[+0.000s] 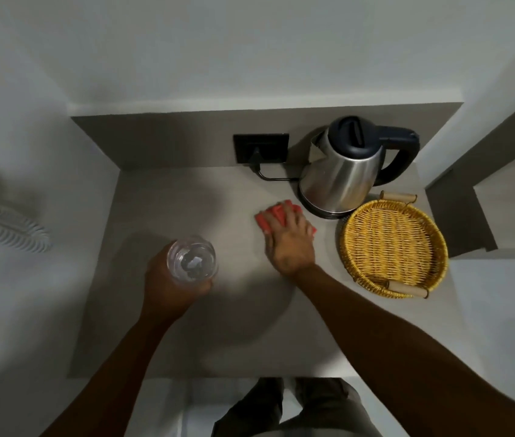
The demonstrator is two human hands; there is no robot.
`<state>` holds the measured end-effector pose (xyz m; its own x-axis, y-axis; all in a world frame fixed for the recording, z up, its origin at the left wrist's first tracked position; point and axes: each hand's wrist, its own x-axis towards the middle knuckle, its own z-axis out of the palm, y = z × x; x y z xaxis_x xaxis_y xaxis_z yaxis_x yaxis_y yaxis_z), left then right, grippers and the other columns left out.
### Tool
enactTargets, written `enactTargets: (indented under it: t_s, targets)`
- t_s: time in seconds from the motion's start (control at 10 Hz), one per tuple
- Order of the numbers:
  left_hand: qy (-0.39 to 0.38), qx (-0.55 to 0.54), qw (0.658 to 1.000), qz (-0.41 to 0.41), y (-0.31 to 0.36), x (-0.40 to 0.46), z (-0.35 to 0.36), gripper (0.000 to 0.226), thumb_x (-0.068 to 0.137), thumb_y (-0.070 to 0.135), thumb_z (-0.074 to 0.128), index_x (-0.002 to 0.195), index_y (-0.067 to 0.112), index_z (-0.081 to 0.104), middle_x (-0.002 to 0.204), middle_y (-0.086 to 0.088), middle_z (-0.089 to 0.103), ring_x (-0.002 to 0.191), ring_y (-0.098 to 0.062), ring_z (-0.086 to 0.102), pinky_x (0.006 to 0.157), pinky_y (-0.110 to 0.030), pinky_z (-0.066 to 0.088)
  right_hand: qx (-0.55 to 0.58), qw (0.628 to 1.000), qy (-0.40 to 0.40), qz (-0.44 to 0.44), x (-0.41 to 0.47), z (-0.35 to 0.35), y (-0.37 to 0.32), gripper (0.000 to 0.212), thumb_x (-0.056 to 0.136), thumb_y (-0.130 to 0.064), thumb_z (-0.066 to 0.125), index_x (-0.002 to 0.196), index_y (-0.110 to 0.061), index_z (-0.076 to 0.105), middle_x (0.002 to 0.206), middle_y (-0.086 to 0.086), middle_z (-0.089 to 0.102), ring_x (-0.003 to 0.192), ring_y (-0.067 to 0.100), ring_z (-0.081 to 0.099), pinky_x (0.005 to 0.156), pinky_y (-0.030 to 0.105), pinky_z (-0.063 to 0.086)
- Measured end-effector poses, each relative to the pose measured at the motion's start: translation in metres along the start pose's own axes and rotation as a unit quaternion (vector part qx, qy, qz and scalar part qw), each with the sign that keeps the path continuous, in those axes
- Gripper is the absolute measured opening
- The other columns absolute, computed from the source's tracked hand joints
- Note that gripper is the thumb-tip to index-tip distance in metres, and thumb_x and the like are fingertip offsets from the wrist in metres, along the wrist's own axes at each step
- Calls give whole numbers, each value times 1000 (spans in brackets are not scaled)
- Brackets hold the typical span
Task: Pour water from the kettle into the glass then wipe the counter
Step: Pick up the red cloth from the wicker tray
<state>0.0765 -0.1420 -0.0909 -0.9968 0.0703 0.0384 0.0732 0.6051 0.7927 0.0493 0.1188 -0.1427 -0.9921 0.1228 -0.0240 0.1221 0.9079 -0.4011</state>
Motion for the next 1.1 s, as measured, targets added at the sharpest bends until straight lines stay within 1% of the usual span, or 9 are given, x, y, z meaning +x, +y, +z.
enactTargets:
  t_s: [0.1,0.2,0.3,0.5,0.6,0.7,0.8,1.0,1.1]
  targets:
    - [-5,-11,1000,3,8,3,12,72,47,29,87,106,60,61,108,44,65,96,22,62,81,6,41,-11,997,34,67,-48,-1,30,44,98,-50,33,141,-41,32,154,9,25,138,38,21,106,62,22]
    - [-10,-49,999,2,23,10,34,77,47,26,90,106,64,59,106,46,64,97,22,62,84,4,41,-25,997,-17,71,-104,5,28,54,94,-43,44,144,-41,26,154,12,25,136,42,23,106,65,24]
    - [-34,-68,997,20,42,25,64,77,48,25,93,107,61,60,104,37,69,101,14,65,88,-6,48,41,996,-38,65,-120,-5,21,51,93,-42,45,141,-45,30,150,9,29,130,35,28,104,55,30]
    - [-68,-81,994,27,71,49,118,77,44,25,96,114,26,66,114,2,74,107,-17,70,96,-45,57,154,958,184,158,-90,-63,40,44,94,-36,52,136,-40,40,146,5,31,128,27,29,100,42,31]
    - [-93,-88,992,12,73,52,137,81,46,18,98,121,15,66,118,-3,73,110,-20,69,98,-48,56,116,936,208,259,-59,-85,72,44,93,-38,52,136,-35,41,146,8,30,128,32,28,101,50,29]
    - [-97,-84,992,12,69,50,148,83,46,13,99,121,16,65,117,-2,73,108,-18,70,96,-43,57,88,924,144,343,-36,-86,96,48,90,-37,55,135,-27,42,146,14,30,130,38,27,105,57,26]
    - [-86,-87,992,21,66,48,151,83,45,19,98,120,24,64,115,4,74,105,-8,70,92,-33,58,59,925,102,361,-25,-75,108,49,86,-33,59,131,-24,40,143,15,32,128,40,28,104,59,26]
    - [-86,-44,995,28,67,50,151,87,45,35,96,124,28,61,119,6,72,109,-15,69,95,-43,58,29,937,70,340,-21,-68,109,52,85,-46,53,129,-26,33,145,15,32,128,44,28,103,63,26]
    - [-116,-46,992,19,71,46,144,104,41,37,98,134,30,52,128,7,67,117,-14,65,103,-40,55,15,942,72,326,-25,-77,104,60,84,-56,48,135,-29,34,154,16,21,136,45,16,107,65,14]
